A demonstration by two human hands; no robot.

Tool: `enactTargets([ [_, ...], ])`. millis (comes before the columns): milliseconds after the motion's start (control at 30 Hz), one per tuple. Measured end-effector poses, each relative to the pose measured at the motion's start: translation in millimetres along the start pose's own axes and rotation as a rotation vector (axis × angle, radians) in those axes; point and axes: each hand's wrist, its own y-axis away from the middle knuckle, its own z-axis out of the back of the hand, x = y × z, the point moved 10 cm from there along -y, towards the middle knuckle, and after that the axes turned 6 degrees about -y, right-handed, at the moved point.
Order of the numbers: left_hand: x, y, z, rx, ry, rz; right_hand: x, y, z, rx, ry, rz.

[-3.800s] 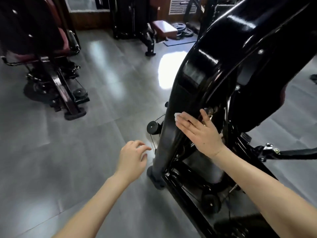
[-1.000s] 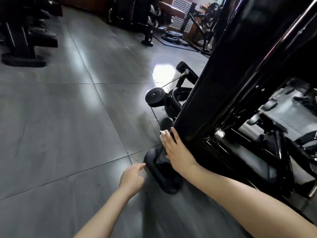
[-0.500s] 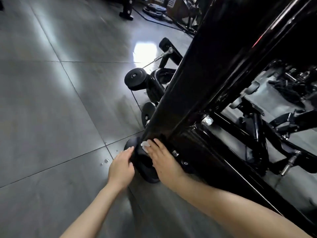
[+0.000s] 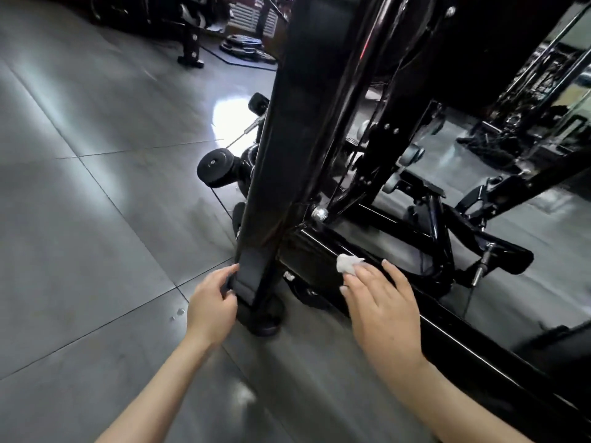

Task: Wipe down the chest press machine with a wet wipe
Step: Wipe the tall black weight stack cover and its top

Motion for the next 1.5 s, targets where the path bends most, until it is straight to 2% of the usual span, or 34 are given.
enactTargets([
  [100,-16.2,2.8,14.1,-0.004,-0.015,-0.045,-27.3,-17.4,0.9,-0.035,-0.128,-0.11],
  [200,-27.7,3.5,24.3,-0.009,-0.015,-0.055,-41.0,-30.3,-18.9,0.038,-0.336,-0.292],
  [267,-34.6,6.9,24.1,0.004,-0.026,-0.068,-34.9,-37.9,-30.8,0.067,-0.376,-0.326],
  [433,-53.5,13.2,19.8,-0.008,-0.05,-0.099,-15.3,-45.4,-51.2,0.106,-0.29,-0.262],
  [600,-62.8,20.1,11.3,0.026,-0.057,-0.136,-29.3,2.4,-34.0,0.222,-0.03,-0.202],
  [767,-98.8,33.7,11.9,-0.022,-0.182,-0.443,-84.0,87.6,26.7,0.251,0.239,-0.432],
  [833,-113.1,38.9,12.5,-0.05,-0.189,-0.51,-75.3,84.3,17.8,0.301,0.239,-0.464],
  [967,-141.2,54.5,-6.6,-0.053,-0.225,-0.631,-26.6,29.5,-33.1,0.39,0.23,-0.382],
  [1033,-151.3,63.1,-20.8,-0.037,-0.27,-0.719,-23.8,26.3,-35.7,0.418,0.229,-0.383],
  [1100,-159.1,72.9,-38.8,-0.009,-0.326,-0.814,-44.9,57.8,-13.6,0.456,0.247,-0.433],
  [1200,-166.5,86.7,-67.2,0.045,-0.396,-0.881,-102.5,134.4,53.3,0.447,0.351,-0.617],
  [1267,-173.6,92.0,-79.2,0.035,-0.426,-0.896,-135.3,173.7,92.8,0.47,0.44,-0.741],
  [1333,-181.9,93.8,-82.9,-0.007,-0.447,-0.905,-145.8,182.4,102.9,0.47,0.429,-0.822],
  [1400,-185.6,93.7,-80.6,-0.063,-0.461,-0.915,-137.7,158.7,84.4,0.438,0.349,-0.841],
  [1500,-188.5,94.5,-76.9,-0.097,-0.498,-0.941,-103.4,104.3,33.1,0.457,0.239,-0.721],
])
